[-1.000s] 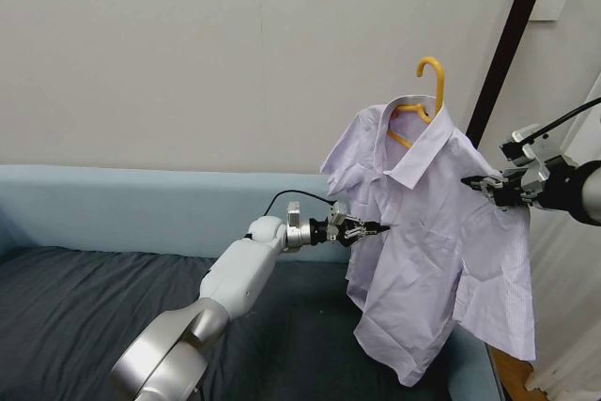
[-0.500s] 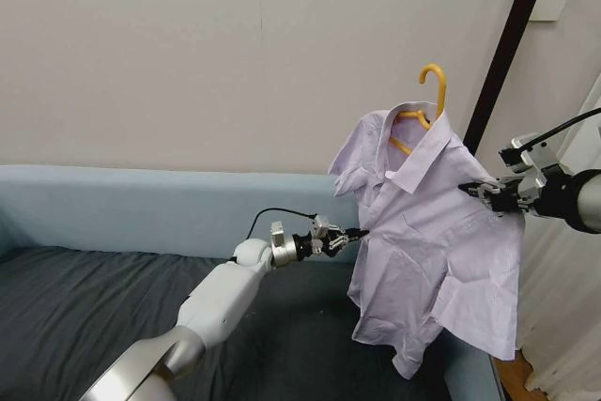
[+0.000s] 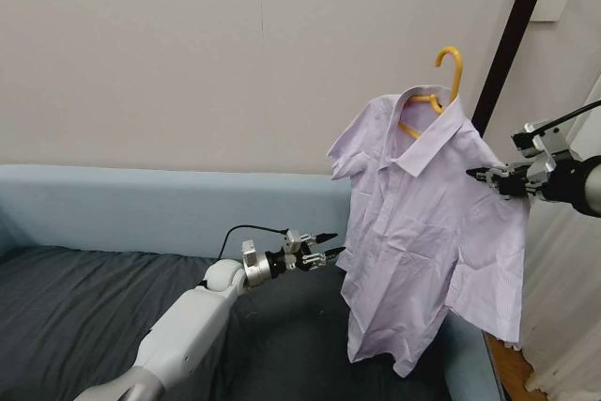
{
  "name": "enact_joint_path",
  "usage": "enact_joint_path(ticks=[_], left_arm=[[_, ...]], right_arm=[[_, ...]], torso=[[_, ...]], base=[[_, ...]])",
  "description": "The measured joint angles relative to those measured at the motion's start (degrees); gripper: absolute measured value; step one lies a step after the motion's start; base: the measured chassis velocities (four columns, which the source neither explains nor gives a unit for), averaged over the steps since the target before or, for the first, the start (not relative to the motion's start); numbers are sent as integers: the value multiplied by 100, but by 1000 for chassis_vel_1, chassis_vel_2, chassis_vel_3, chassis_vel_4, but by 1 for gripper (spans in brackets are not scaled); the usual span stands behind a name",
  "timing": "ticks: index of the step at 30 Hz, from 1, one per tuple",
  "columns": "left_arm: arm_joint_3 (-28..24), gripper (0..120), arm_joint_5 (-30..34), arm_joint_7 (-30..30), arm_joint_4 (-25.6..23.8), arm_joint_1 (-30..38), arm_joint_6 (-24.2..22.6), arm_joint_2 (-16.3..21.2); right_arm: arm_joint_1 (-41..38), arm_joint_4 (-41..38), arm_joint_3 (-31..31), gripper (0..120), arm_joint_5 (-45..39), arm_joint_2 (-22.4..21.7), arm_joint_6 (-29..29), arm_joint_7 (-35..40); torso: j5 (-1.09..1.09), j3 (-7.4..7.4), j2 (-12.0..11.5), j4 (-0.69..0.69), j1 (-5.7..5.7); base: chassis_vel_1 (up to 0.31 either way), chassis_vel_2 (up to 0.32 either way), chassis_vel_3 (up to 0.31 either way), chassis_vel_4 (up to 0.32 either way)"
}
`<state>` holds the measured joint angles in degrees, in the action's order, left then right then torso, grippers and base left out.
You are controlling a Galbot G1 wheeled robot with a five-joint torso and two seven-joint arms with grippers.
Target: Pick up the clothes from the sofa and hang them on the clothes hanger.
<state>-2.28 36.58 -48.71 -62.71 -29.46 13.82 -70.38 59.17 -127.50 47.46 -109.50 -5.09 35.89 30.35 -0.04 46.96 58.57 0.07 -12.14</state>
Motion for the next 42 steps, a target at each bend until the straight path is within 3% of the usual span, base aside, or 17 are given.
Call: enact_joint_path(ticks=[1, 5, 10, 21, 30, 34, 42], left_arm=[[0, 66, 0, 0, 0, 0, 0, 0], [299, 84, 29, 1018, -865, -610, -99, 142], [607, 99, 108, 1640, -1499, -1210, -148, 164], [787, 100, -48, 1782, -2061, -1856, -157, 139], [825, 100, -139, 1865, -2278, -2149, -131, 62], [923, 100, -163, 1941, -2370, -2315, -104, 63], [1091, 100, -168, 1986, -2593, -2598, -89, 124]], right_arm=[[0, 0, 0, 1, 0, 0, 0, 0], [-12, 283, -269, 1, 314, 144, -34, -123], [-46, 670, -549, 1, 681, 221, -41, -258], [-3, 1209, -924, 1, 1648, 424, -396, -716], [86, 1469, -1246, 1, 2517, 935, -490, -1228], [110, 1438, -1492, 1, 3383, 1673, -683, -1648], [-274, 1711, -1931, 1, 4576, 2345, -1105, -2078]], torso=[[0, 0, 0, 0, 0], [0, 0, 0, 0, 0], [1, 0, 0, 0, 0], [1, 0, 0, 0, 0], [-1, 0, 0, 1, 0], [2, 0, 0, 0, 0], [-3, 0, 0, 1, 0]], base=[[0, 0, 0, 0], [0, 0, 0, 0], [0, 0, 0, 0], [0, 0, 0, 0], [0, 0, 0, 0], [0, 0, 0, 0], [0, 0, 0, 0]])
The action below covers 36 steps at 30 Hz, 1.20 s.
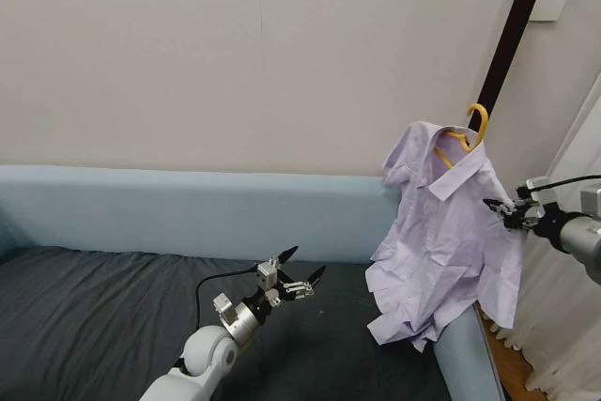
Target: Pick up the clothes from the sofa and hang them on the clothes hanger.
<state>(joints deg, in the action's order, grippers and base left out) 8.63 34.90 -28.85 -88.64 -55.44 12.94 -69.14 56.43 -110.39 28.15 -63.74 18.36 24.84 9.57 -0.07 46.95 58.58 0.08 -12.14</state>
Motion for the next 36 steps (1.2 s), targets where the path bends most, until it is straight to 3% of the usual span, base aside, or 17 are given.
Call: enact_joint_path(ticks=[3, 9, 11, 16, 18, 20, 21, 26, 32, 36], left_arm=[[161, 100, 1, 4, -154, -206, 9, 116], [310, 100, 15, 3, -237, -323, 27, 269], [380, 100, 20, -4, -257, -393, 48, 338], [407, 100, 21, -9, -263, -422, 63, 346], [406, 100, 20, -13, -266, -425, 65, 341], [330, 100, 15, -12, -268, -370, 55, 298], [330, 100, 15, -12, -268, -370, 55, 298], [215, 100, -10, -8, -323, -308, -2, 163], [212, 100, -18, -7, -508, -356, -39, 153], [317, 100, 2, 0, -705, -471, -45, 278]], right_arm=[[-658, 450, -813, 1, 276, 481, -113, 175], [-1524, 746, -1602, 1, 149, 741, -139, 516], [-2099, 653, -1934, 1, -210, 578, 42, 837], [-2472, 535, -2097, 1, -630, 282, 303, 1095], [-2764, 382, -2121, 1, -1167, -58, 660, 1348], [-2808, 103, -1722, 1, -2066, -715, 1228, 1578], [-2808, 103, -1722, 1, -2066, -715, 1228, 1578], [-2457, -67, -901, 1, -3021, -1949, 1677, 1429], [-2103, -79, -146, 1, -3277, -2459, 1437, 1065], [-1850, -19, 223, 1, -3320, -2733, 913, 666]], torso=[[4, 1, 0, -1, 0], [4, 2, 0, -2, -1], [2, 2, -1, -4, -1], [0, 1, 0, -2, -1], [2, 1, 0, 0, -1], [2, 1, -1, 0, -1], [2, 1, -1, 0, -1], [5, 0, 0, 2, -1], [1, 0, 0, -1, 0], [4, 0, 0, -2, -1]], base=[[0, 0, 0, 0], [0, 0, 0, 0], [0, 0, 0, 0], [0, 0, 0, 0], [0, 0, 0, 0], [0, 0, 0, 0], [0, 0, 0, 0], [0, 0, 0, 0], [0, 0, 0, 0], [0, 0, 0, 0]])
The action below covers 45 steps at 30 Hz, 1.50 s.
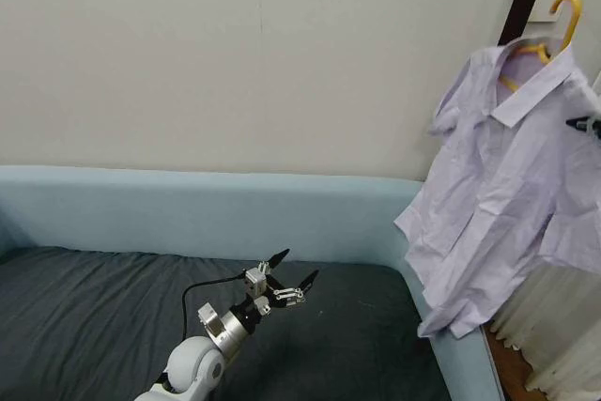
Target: Pick up the clothes from the sofa and hang them on the clothes hanger.
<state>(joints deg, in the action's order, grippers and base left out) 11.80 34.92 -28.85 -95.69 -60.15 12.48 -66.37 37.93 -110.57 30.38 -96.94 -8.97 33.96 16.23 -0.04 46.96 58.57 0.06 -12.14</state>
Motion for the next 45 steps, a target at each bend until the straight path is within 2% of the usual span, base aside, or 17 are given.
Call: enact_joint_path(ticks=[7, 18, 23, 27, 31, 34, 35, 36, 37, 38, 39, 40, 41, 42, 43, 45], left_arm=[[150, 100, 10, 29, -195, -187, -4, 131], [352, 100, -52, 36, -430, -595, -15, 70], [520, 100, -120, 27, -564, -802, -15, -1], [654, 100, -133, 22, -629, -926, -24, 30], [691, 100, -134, 22, -605, -921, -46, 80], [734, 100, -127, 25, -499, -905, -53, 109], [747, 100, -126, 26, -471, -915, -51, 100], [747, 100, -126, 26, -471, -915, -51, 100], [752, 100, -124, 24, -447, -920, -45, 95], [758, 100, -120, 23, -395, -916, -32, 89], [762, 100, -117, 23, -357, -904, -27, 89], [763, 100, -113, 24, -336, -891, -23, 87], [763, 100, -90, 22, -271, -852, -10, 80], [763, 100, -90, 22, -271, -852, -10, 80], [762, 100, -66, 25, -231, -831, -7, 82], [762, 100, -16, 27, -162, -778, -5, 137]], right_arm=[[68, 36, 174, 1, -30, -181, -174, -233], [-134, -98, -174, 1, 289, 24, -68, -17], [-90, -2, -487, 1, 971, 481, -80, 201], [-87, 245, -764, 1, 1442, 979, -288, 32], [-140, 369, -952, 1, 1606, 1253, -361, -58], [-462, 544, -1574, 1, 1908, 1751, -461, -168], [-733, 632, -2029, 1, 2021, 1975, -469, -170], [-733, 632, -2029, 1, 2021, 1975, -469, -170], [-986, 719, -2483, 1, 2071, 2167, -463, -134], [-1493, 886, -3287, 1, 2075, 2510, -424, 23], [-1928, 1016, -3746, 1, 2070, 2732, -417, 145], [-2235, 1100, -4004, 1, 2069, 2872, -419, 222], [-2961, 1267, -4550, 1, 2064, 3169, -458, 395], [-2961, 1267, -4550, 1, 2064, 3169, -458, 395], [-3478, 1376, -4889, 1, 2030, 3361, -471, 508], [-4409, 1534, -5525, 1, 1821, 3646, -345, 705]], torso=[[-1, 0, 0, 2, 0], [-3, 0, 0, 2, 0], [-1, 0, 1, 2, 0], [0, 1, -1, 1, 0], [-2, 0, 0, 2, 0], [-1, 0, 0, 3, 0], [-7, 0, 0, 5, 0], [-7, 0, 0, 5, 0], [-9, -1, 1, 6, 1], [4, 1, -1, 5, 1], [16, 5, -3, 2, -1], [15, 6, -3, 0, -2], [-1, 3, -2, -2, -2], [-1, 3, -2, -2, -2], [-17, 1, -1, -5, -1], [1, 2, -2, -5, -2]], base=[[0, 0, 0, 0], [0, 0, 0, 0], [0, 0, 0, 0], [0, 0, 0, 0], [0, 0, 0, 0], [0, 0, 0, 0], [0, 0, 0, 0], [0, 0, 0, 0], [0, 0, 0, 0], [0, 0, 0, 0], [0, 0, 0, 0], [0, 0, 0, 0], [0, 0, 0, 0], [0, 0, 0, 0], [0, 0, 0, 0], [0, 0, 0, 0]])
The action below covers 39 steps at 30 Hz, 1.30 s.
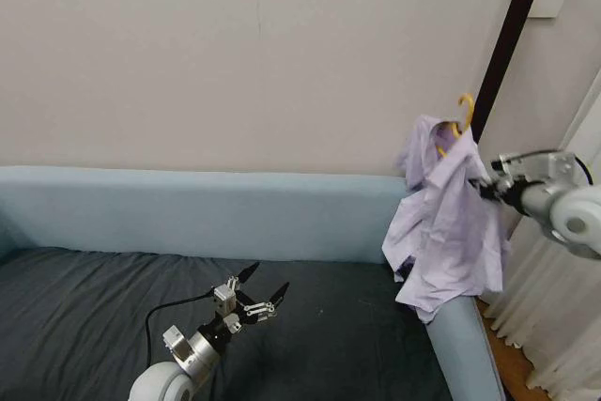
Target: Pick up the clothes from the sofa and hang them on the clothes hanger.
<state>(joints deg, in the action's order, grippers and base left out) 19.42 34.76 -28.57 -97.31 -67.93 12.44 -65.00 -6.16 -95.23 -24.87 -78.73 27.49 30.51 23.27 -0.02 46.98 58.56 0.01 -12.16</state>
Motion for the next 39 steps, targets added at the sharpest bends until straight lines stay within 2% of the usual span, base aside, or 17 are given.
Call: enact_joint_path(ticks=[1, 2, 4, 6, 7, 10, 14, 17, 23, 30, 32, 39], left_arm=[[6, 100, 22, 2, 31, 31, 3, 30], [6, 100, 22, 2, 31, 31, 3, 30], [9, 100, 59, 3, 87, 89, 4, 64], [1, 100, 77, 9, 118, 138, 7, 71], [1, 100, 77, 9, 118, 138, 7, 71], [-51, 100, 73, 10, 120, 156, 7, 22], [-82, 100, 55, 10, 120, 170, 8, -27], [-81, 100, 54, 10, 87, 175, 26, -25], [-26, 100, 135, 10, 21, 194, 46, 55], [-29, 100, 254, 12, -14, 296, 72, 201], [-67, 100, 264, 22, -27, 343, 73, 229], [-132, 100, 269, 55, -95, 454, 73, 217]], right_arm=[[-384, 50, -254, 1, -111, 80, 107, 64], [-384, 50, -254, 1, -111, 80, 107, 64], [-1038, 123, -663, 1, -294, 174, 286, 148], [-1738, 178, -1049, 1, -597, 257, 595, 235], [-1738, 178, -1049, 1, -597, 257, 595, 235], [-2768, 174, -1507, 1, -1377, 437, 1073, 626], [-3792, 253, -2077, 1, -2212, 664, 1155, 1075], [-4442, 501, -2406, 1, -2439, 863, 1157, 1205], [-5016, 894, -2758, 1, -2537, 1099, 1158, 1469], [-5480, 1233, -3246, 1, -2729, 1249, 1159, 2256], [-5536, 1212, -3349, 1, -2835, 1211, 1157, 2635], [-5561, 886, -3495, 1, -3192, 896, 1151, 3264]], torso=[[0, 0, 0, 1, 0], [0, 0, 0, 1, 0], [-11, -2, 1, 7, 1], [2, -2, 1, 10, 1], [2, -2, 1, 10, 1], [-5, -2, 2, 9, 1], [-6, -2, 2, 6, 2], [-4, -2, 2, 7, 2], [-3, -2, 2, 7, 2], [-2, -2, 2, 7, 2], [-3, -2, 2, 7, 2], [-1, -2, 2, 8, 2]], base=[[0, 0, 0, 0], [0, 0, 0, 0], [0, 0, 0, 0], [0, 0, 0, 0], [0, 0, 0, 0], [0, 0, 0, 0], [0, 0, 0, 0], [0, 0, 0, 0], [0, 0, 0, 0], [0, 0, 0, 0], [0, 0, 0, 0], [0, 0, 0, 0]])
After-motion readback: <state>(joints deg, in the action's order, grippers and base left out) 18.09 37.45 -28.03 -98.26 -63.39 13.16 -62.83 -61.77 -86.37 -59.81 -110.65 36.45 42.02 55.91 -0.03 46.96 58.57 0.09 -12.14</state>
